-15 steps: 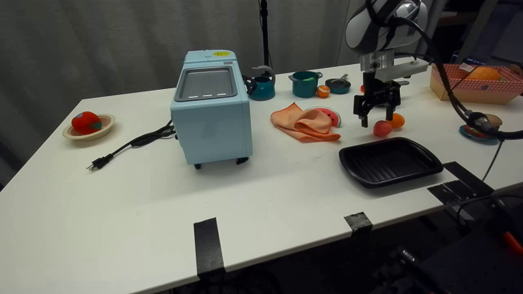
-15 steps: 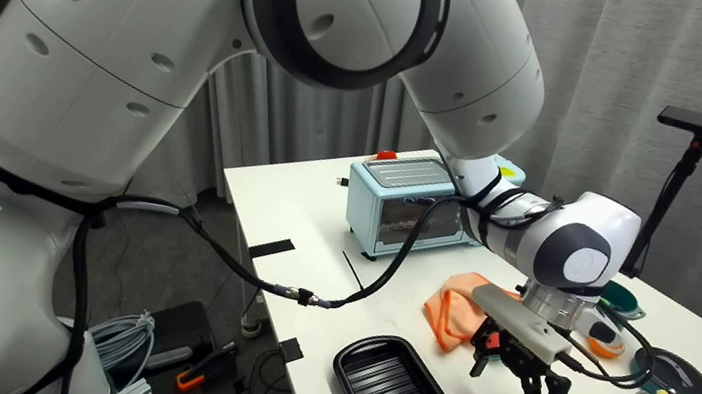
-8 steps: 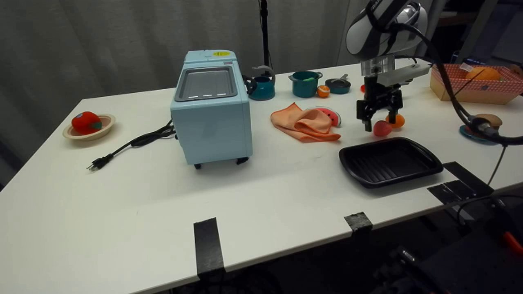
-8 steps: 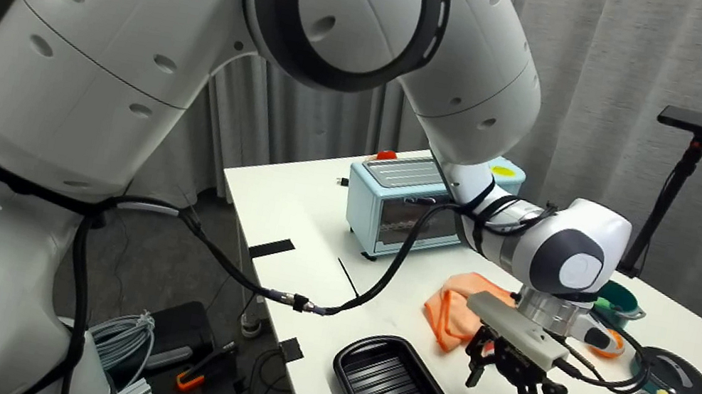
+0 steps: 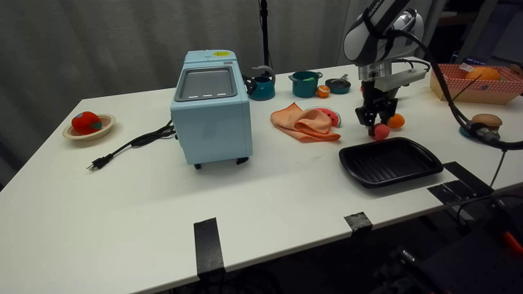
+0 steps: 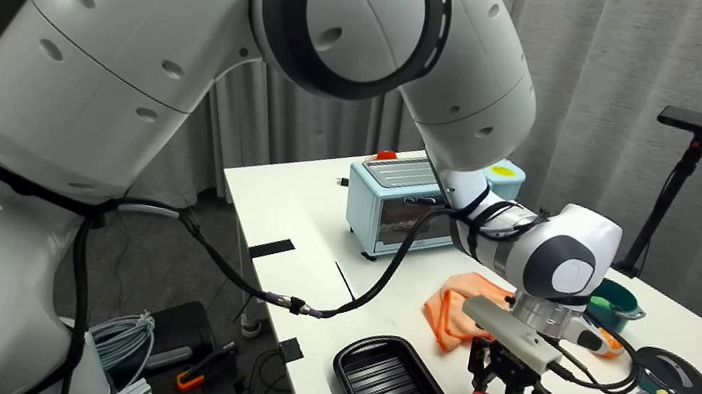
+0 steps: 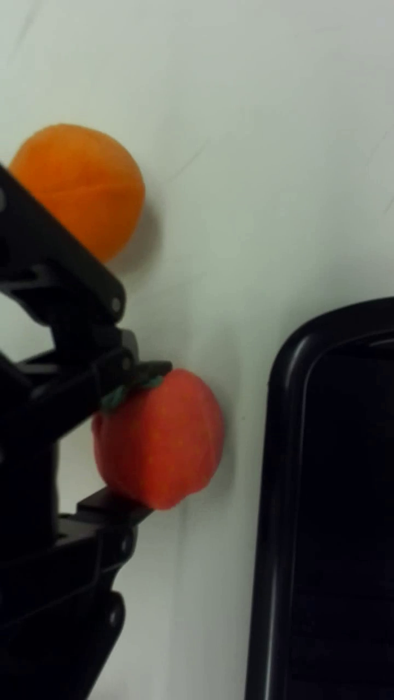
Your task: Put the banana plush toy in the black pot then put the strawberry plush toy on the black tray
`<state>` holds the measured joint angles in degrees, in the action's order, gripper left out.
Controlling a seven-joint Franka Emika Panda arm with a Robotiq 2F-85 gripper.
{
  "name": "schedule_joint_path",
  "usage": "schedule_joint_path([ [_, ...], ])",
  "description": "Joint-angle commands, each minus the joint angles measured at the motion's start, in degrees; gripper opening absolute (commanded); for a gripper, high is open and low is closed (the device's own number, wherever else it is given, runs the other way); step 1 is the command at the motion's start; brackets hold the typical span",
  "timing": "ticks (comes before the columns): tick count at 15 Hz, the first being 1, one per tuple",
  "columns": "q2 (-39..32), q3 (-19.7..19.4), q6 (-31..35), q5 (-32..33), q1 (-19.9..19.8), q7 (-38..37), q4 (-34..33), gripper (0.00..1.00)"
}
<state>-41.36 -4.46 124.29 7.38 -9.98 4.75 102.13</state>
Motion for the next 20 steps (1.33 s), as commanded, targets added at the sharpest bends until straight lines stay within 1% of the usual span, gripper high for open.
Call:
schedule_joint_path([
  [1, 0.62, -0.91, 1.1, 0.51, 0.87, 0.56, -0.03, 0.18],
  [3, 1.15, -0.74, 1.04, 0.16, 0.65, 0.8, -0.08, 0.05],
  [4, 1.7, -0.57, 0.95, -0.1, 0.48, 1.08, -0.02, 0.02],
  [5, 2.65, -0.41, 0.94, -0.28, 0.31, 1.46, 0.31, 0.05],
  [6, 3.72, -0.17, 0.77, -0.61, 0.04, 1.99, 0.7, 0.02],
  [8, 6.42, 0.51, 0.45, -1.62, -0.73, 3.56, 1.56, 0.04],
  [13, 15.05, 1.94, 0.8, -4.7, -2.01, 10.73, 6.1, 0.04],
  [17, 22.83, 2.77, 1.84, -7.86, -2.02, 16.13, 13.15, 0.04],
  [20, 28.17, 3.2, 2.36, -8.73, -0.94, 18.91, 19.82, 0.04],
])
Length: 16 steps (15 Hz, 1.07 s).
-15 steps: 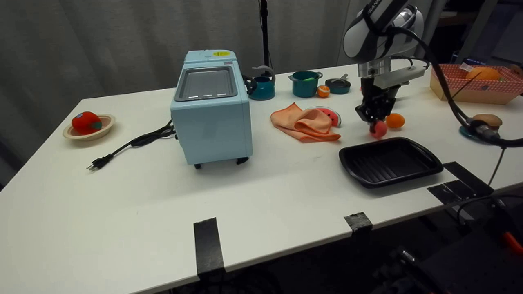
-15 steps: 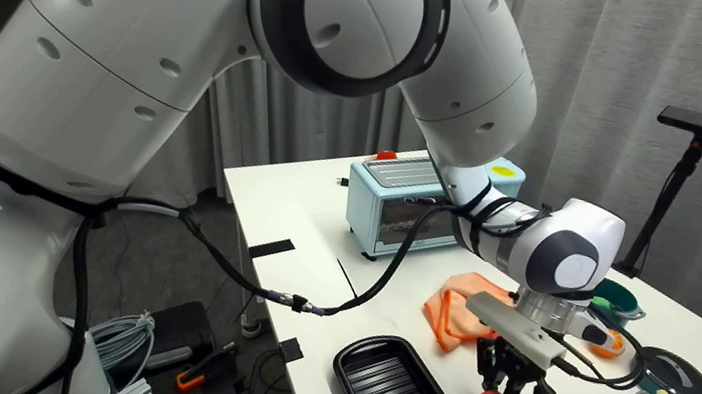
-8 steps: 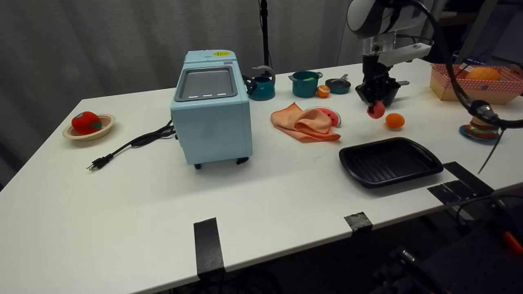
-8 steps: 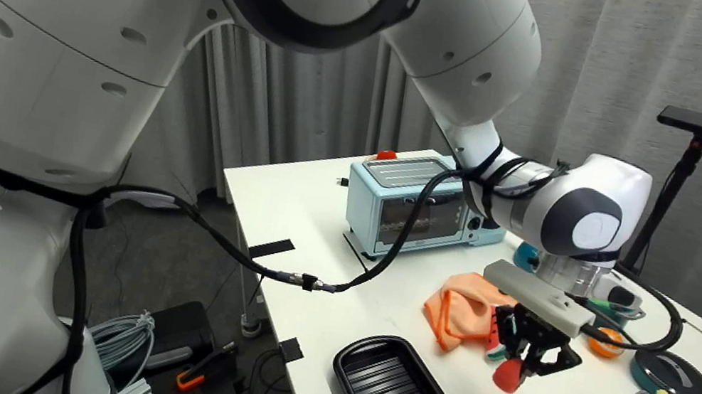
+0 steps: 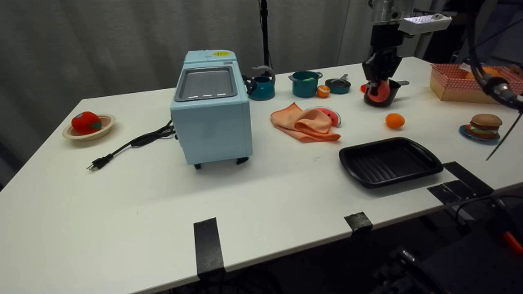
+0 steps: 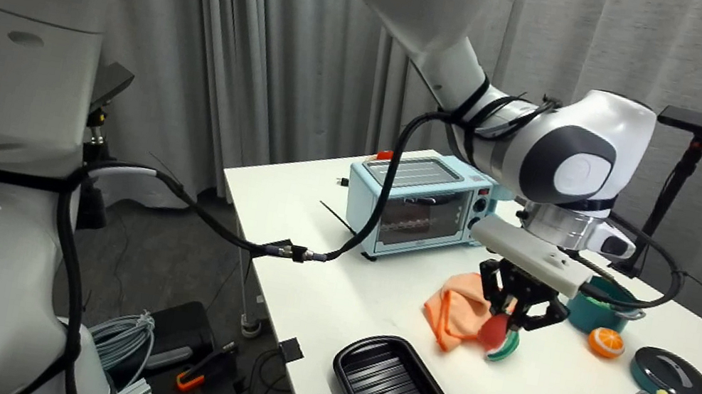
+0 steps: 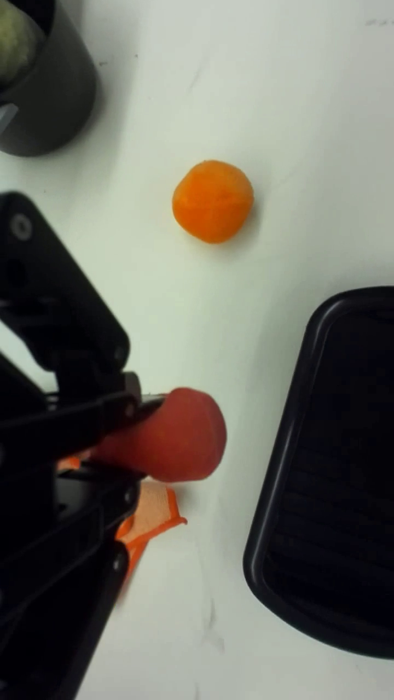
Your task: Put the banana plush toy in the black pot then put the strawberry plush toy on the black tray
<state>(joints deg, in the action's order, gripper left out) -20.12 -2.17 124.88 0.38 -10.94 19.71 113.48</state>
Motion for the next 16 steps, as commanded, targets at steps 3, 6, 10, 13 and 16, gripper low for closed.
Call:
schedule_joint_path([
  [3, 11.23, 1.5, 3.41, -1.25, 1.58, 4.82, 15.2, 0.04],
  [6, 12.95, 2.32, 10.27, -1.53, 3.64, 2.28, 20.88, 0.04],
  [10, 12.8, 3.68, 18.17, -1.85, 6.2, -0.01, 25.77, 0.04],
  [13, 12.56, 4.15, 21.1, -0.81, 7.64, -1.47, 28.47, 0.04],
  [16, 12.08, 4.1, 22.79, -0.07, 8.44, -2.83, 30.07, 0.04],
])
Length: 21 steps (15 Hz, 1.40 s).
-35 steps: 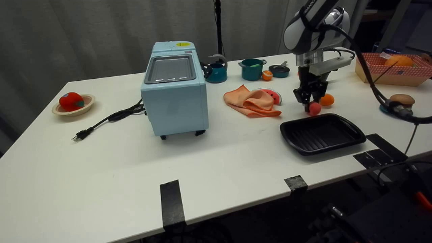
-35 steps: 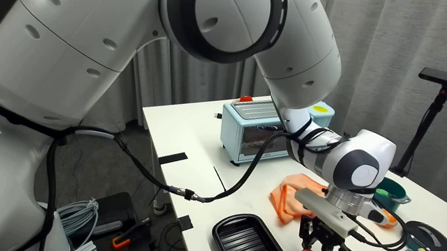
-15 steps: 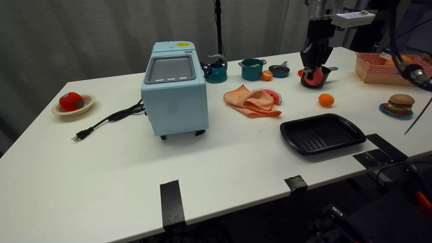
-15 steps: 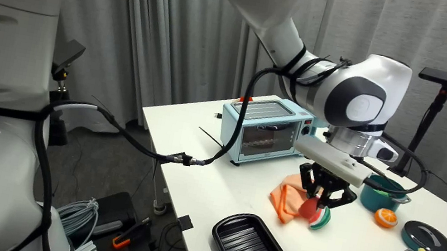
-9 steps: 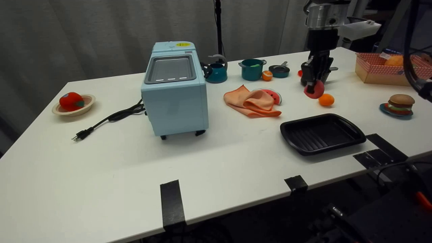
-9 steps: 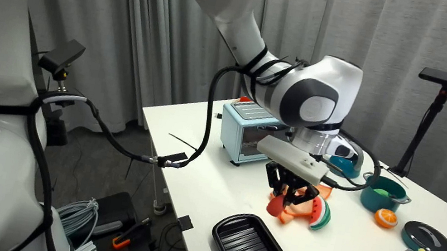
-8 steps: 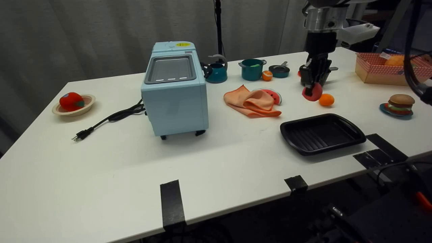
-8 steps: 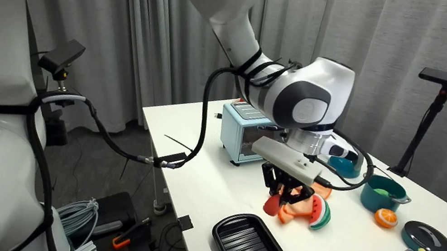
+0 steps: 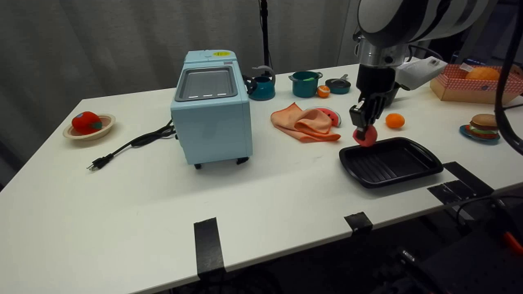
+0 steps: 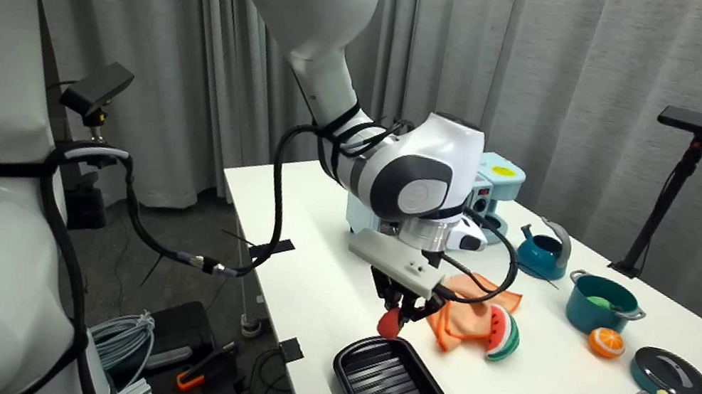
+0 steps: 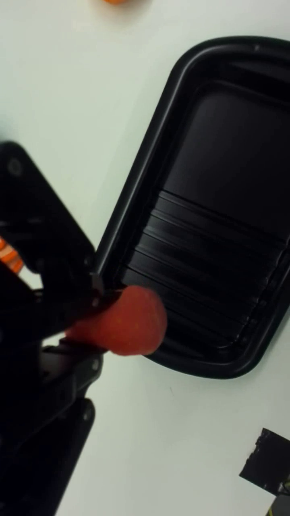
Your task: Put the banana plush toy in the black pot then put the strawberry plush toy on the black tray
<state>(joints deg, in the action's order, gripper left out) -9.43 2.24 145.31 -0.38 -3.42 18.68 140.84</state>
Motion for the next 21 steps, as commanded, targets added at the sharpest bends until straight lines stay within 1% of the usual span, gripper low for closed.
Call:
schedule_joint_path([
  [1, 1.14, -0.54, 2.88, 1.34, 1.13, -2.57, 3.02, 0.15],
  [2, 0.98, -0.73, 3.36, 1.96, 1.22, -3.12, 3.28, 0.41],
  [3, 0.85, -1.01, 3.81, 2.82, 1.28, -4.08, 3.52, 0.43],
  [4, 0.71, -1.2, 3.83, 3.44, 1.24, -4.76, 3.57, 0.48],
  [5, 0.54, -1.43, 3.83, 4.13, 1.22, -5.55, 3.51, 0.57],
  [10, 0.32, -2.23, 3.44, 6.5, 1.21, -8.83, 2.69, 0.95],
  [11, 0.36, -2.33, 3.23, 6.5, 1.12, -9.16, 2.49, 0.99],
  [21, 2.71, -4.09, 2.01, 4.09, -0.24, -9.71, 0.2, 1.0],
])
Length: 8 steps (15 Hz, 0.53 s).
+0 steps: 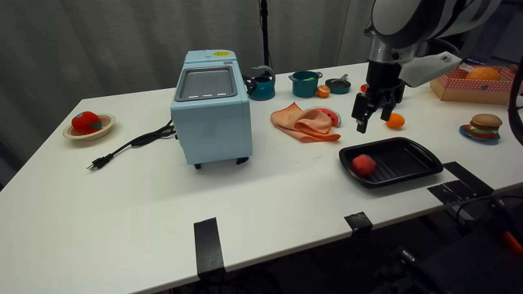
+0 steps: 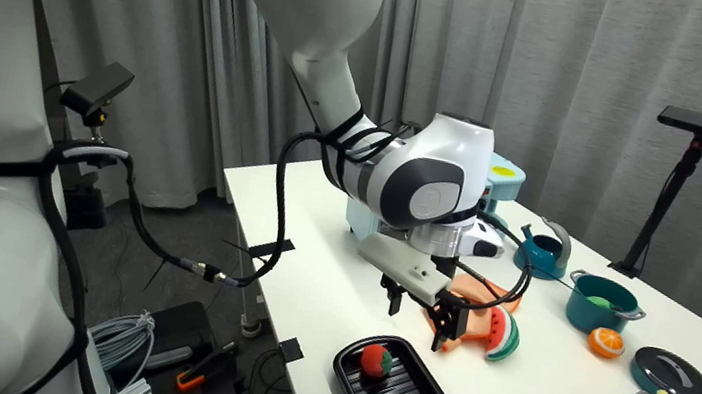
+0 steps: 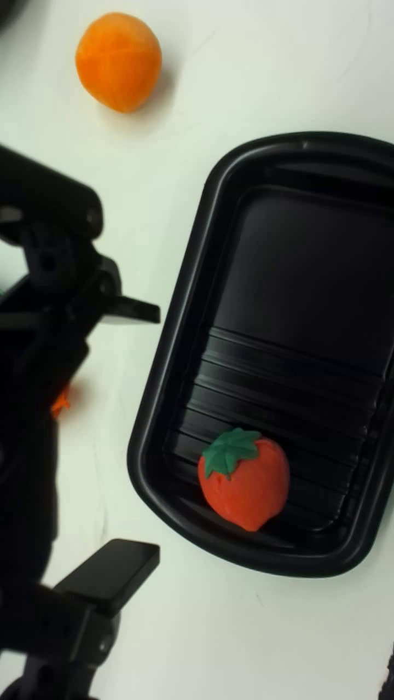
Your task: Put the banana plush toy in the black pot then put the strawberry plush toy on the black tray
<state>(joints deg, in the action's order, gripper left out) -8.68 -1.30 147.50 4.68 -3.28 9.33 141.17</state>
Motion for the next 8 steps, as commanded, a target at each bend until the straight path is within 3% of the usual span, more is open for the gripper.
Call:
schedule_joint_path([
  [1, 2.3, -0.72, -0.32, -1.43, -0.53, -0.3, -0.38, 1.0],
  [8, 5.04, -1.83, -0.38, -4.7, -1.12, -0.22, -1.96, 1.0],
])
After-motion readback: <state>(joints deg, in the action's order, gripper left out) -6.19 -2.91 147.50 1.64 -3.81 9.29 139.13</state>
